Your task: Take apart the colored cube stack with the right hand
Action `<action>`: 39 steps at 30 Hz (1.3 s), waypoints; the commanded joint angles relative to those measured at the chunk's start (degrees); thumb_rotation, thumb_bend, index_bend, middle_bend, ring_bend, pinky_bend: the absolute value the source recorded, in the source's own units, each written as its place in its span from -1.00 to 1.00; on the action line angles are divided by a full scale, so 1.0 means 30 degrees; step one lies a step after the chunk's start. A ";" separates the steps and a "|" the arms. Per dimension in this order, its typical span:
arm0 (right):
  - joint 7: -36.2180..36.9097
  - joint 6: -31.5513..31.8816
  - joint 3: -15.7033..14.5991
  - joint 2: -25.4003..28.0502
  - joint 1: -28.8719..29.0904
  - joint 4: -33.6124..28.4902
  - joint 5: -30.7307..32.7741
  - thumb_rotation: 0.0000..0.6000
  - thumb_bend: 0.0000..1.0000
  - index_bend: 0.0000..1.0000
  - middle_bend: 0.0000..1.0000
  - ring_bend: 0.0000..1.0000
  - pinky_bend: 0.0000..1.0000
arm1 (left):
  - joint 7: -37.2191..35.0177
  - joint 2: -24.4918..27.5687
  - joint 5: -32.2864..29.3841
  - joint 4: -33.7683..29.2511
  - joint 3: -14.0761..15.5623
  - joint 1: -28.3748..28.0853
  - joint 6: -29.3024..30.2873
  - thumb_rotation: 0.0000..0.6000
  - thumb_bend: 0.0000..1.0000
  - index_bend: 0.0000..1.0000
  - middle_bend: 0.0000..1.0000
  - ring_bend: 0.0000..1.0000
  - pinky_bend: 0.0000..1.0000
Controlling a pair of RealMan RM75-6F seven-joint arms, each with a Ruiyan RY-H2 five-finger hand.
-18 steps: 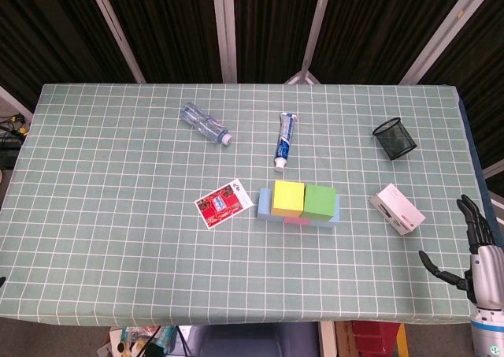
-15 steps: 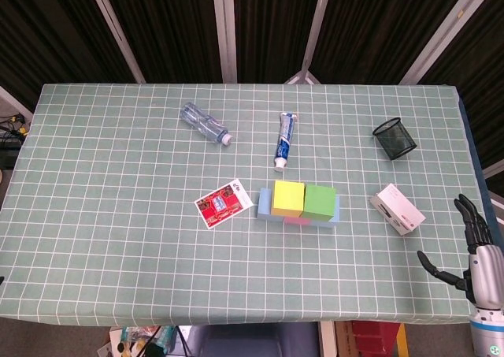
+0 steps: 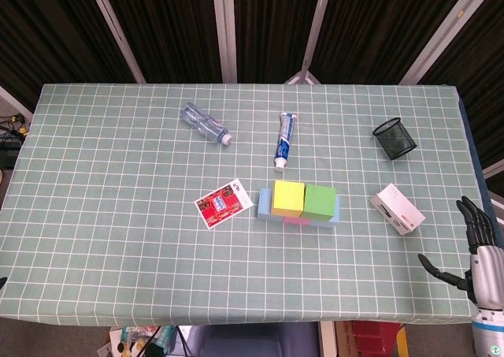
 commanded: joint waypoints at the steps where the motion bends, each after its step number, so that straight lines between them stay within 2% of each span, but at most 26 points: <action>1: -0.0453 -0.0068 0.0156 -0.0006 0.0026 0.0274 0.0294 1.00 -0.63 -0.95 -1.00 -0.92 -1.00 | 0.0053 -0.0052 0.0219 0.0068 0.0065 0.0060 0.0156 1.00 -0.63 -0.85 -1.00 -1.00 -1.00; 6: -0.5019 -0.0791 0.0194 -0.0208 0.0244 0.1224 0.1073 1.00 -0.63 -0.95 -1.00 -0.92 -1.00 | 0.0006 -0.0086 0.0170 0.0129 0.0020 0.0086 0.0230 1.00 -0.63 -0.85 -1.00 -1.00 -1.00; 13: -0.6195 -0.0812 -0.0109 -0.0321 0.0364 0.1288 0.0376 1.00 -0.63 -0.95 -1.00 -0.92 -1.00 | 0.0026 -0.0022 0.0109 0.0086 0.0031 0.0019 0.0044 1.00 -0.63 -0.85 -1.00 -1.00 -1.00; 18: -0.5181 -0.1284 -0.0447 0.0014 0.0399 0.0685 0.0202 1.00 -0.63 -0.95 -1.00 -0.92 -1.00 | -0.0148 0.0003 0.0098 0.0125 0.0021 0.0082 0.0151 1.00 -0.63 -0.85 -1.00 -1.00 -1.00; 24: -0.0549 -0.3479 -0.1588 0.1447 0.1085 -0.0688 -0.0714 1.00 -0.63 -0.95 -1.00 -0.92 -1.00 | -0.0041 -0.0015 0.0028 0.0100 0.0016 0.0056 0.0057 1.00 -0.63 -0.85 -1.00 -1.00 -1.00; 28: 0.1676 -0.4608 -0.1677 0.1200 0.1946 -0.0842 -0.1152 1.00 -0.63 -0.95 -1.00 -0.92 -1.00 | 0.0206 -0.0059 0.0018 -0.0005 0.0036 0.0025 -0.0027 1.00 -0.63 -0.85 -1.00 -1.00 -1.00; 33: 0.1363 -0.6310 -0.1354 -0.0095 0.2994 -0.0874 -0.0362 1.00 -0.63 -0.95 -1.00 -0.92 -1.00 | 0.0203 -0.0062 -0.0079 -0.0032 -0.0015 0.0075 0.0060 1.00 -0.63 -0.85 -1.00 -1.00 -1.00; 39: -0.0297 -0.9015 -0.0382 -0.1518 0.4443 -0.0690 0.2451 1.00 -0.63 -0.95 -1.00 -0.92 -1.00 | 0.0109 0.0014 -0.0270 -0.0044 -0.0098 0.0043 -0.0045 1.00 -0.63 -0.85 -1.00 -1.00 -1.00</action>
